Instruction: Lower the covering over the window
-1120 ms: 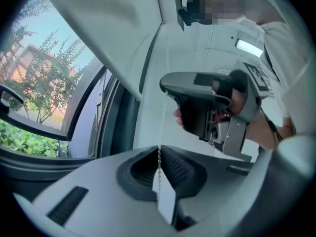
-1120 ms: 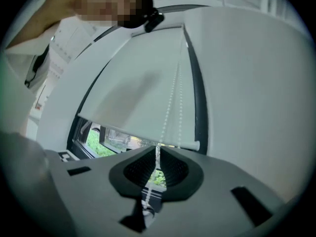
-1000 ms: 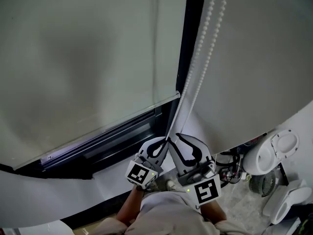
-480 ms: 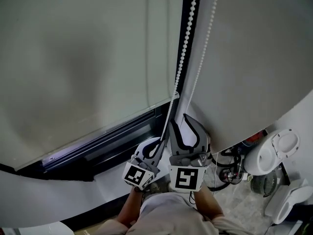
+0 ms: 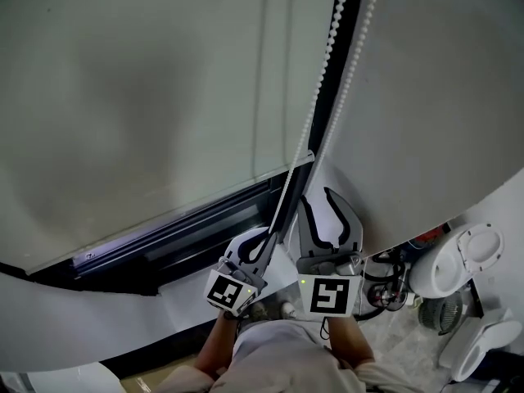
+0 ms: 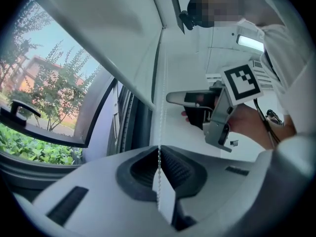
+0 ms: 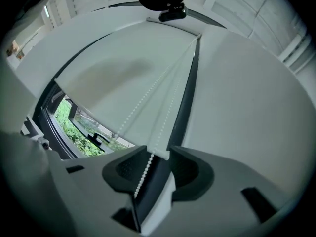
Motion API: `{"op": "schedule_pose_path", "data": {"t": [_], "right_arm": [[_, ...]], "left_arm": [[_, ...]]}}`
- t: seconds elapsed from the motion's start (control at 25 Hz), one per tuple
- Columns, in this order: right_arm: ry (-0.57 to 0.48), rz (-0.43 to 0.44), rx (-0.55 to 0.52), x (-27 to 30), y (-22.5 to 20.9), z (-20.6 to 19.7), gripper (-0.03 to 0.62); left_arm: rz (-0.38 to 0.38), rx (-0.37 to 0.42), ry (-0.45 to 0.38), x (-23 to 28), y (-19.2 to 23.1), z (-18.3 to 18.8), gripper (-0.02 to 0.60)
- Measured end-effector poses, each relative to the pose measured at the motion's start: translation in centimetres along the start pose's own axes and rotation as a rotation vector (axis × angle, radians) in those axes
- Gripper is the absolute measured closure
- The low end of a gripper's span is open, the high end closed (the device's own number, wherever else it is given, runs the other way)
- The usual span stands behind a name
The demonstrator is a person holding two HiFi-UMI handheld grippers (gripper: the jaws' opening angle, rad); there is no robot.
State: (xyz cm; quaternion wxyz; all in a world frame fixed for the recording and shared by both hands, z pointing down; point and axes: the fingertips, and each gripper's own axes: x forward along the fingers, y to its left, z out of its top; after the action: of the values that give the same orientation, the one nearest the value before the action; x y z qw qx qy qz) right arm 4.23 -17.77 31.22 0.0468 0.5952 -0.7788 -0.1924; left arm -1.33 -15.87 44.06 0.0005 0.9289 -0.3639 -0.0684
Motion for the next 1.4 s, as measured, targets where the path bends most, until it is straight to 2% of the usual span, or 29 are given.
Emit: {"op": "schedule_pose_path", "data": {"t": [0.08, 0.12, 0.2, 0.32, 0.48, 0.52, 0.64, 0.76, 0.92, 1.12, 1.16, 1.2, 1.24, 1.4], "right_arm": [[-0.015, 0.058, 0.046, 0.9, 0.9, -0.2, 0.451], [-0.017, 0.078, 0.054, 1.3, 1.2, -0.5, 0.478], [-0.004, 0.096, 0.088, 1.8, 1.5, -1.1, 0.593], [0.007, 0.142, 0.164, 1.9, 1.7, -1.3, 0.595], [0.075, 0.219, 0.194, 0.6, 2.8, -3.0, 0.595], [0.070, 0.225, 0.212, 0.1, 3.0, -3.1, 0.595], [0.017, 0.224, 0.239, -0.7, 3.5, -2.3, 0.597], [0.068, 0.270, 0.203, -1.4, 4.8, -4.2, 0.597], [0.176, 0.324, 0.232, -2.9, 7.4, -8.3, 0.597], [0.247, 0.367, 0.261, -4.6, 9.9, -11.5, 0.597], [0.259, 0.374, 0.262, -4.9, 10.2, -12.1, 0.597], [0.273, 0.380, 0.263, -5.1, 10.6, -12.6, 0.597], [0.290, 0.385, 0.265, -5.3, 10.9, -13.3, 0.597], [0.391, 0.413, 0.275, -6.2, 12.8, -17.1, 0.597]], "left_arm": [[-0.003, 0.001, 0.000, 0.0, -0.1, -0.1, 0.561], [-0.004, 0.002, 0.000, 0.1, -0.1, -0.2, 0.561], [-0.006, 0.006, -0.002, 0.1, -0.1, -0.3, 0.560], [-0.002, 0.016, -0.005, 0.1, 0.0, -0.1, 0.560], [-0.002, 0.027, 0.012, 0.0, -0.2, 1.3, 0.555], [-0.004, 0.024, 0.015, 0.0, -0.3, 1.6, 0.535], [0.000, 0.014, -0.010, -0.5, -0.6, 3.5, 0.399], [-0.010, 0.019, -0.057, -0.9, -1.5, 6.9, 0.396], [-0.095, 0.057, -0.058, 0.0, -3.2, 9.8, 0.457], [-0.101, 0.091, -0.047, 2.3, -3.5, 10.0, 0.474], [-0.096, 0.095, -0.047, 2.7, -3.5, 9.9, 0.499], [-0.091, 0.101, -0.040, 2.9, -3.5, 9.6, 0.548], [-0.088, 0.107, -0.024, 3.0, -3.5, 9.1, 0.563], [-0.089, 0.048, 0.092, 1.8, -3.3, 4.4, 0.568]]}}
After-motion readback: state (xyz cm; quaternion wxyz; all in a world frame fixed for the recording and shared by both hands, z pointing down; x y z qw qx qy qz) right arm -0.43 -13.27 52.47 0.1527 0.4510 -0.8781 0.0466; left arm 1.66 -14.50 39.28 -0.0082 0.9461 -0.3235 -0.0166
